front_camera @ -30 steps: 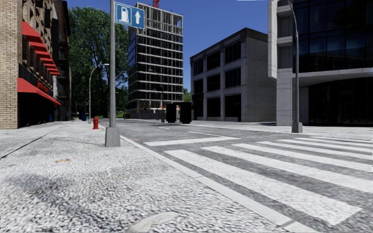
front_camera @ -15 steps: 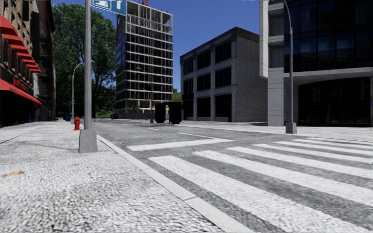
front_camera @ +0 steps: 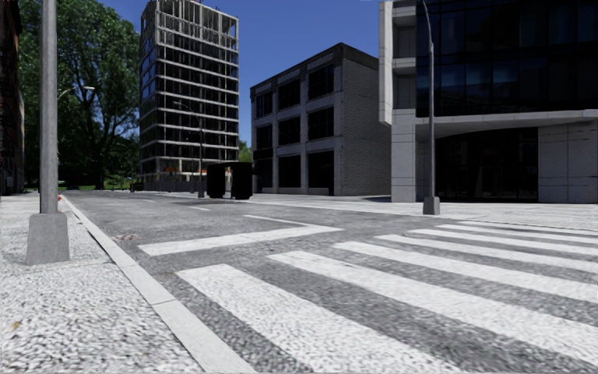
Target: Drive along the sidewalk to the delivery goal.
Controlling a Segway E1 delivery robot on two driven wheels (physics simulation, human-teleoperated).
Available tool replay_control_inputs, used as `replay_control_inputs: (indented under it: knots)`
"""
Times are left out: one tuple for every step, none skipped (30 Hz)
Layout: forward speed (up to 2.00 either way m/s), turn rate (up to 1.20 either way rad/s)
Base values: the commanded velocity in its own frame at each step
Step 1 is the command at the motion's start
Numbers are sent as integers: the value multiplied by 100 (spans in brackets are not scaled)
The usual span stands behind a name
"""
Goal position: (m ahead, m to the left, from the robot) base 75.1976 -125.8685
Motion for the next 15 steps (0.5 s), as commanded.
replay_control_inputs:
  knots:
    - [135, -41]
    - [135, -42]
    - [135, -45]
    - [135, -45]
    - [135, -47]
    - [135, -48]
    - [135, -48]
    - [135, -48]
    - [135, -49]
    - [135, -49]
    - [135, -49]
    - [135, -49]
    - [135, -49]
    - [135, -49]
    - [135, -49]
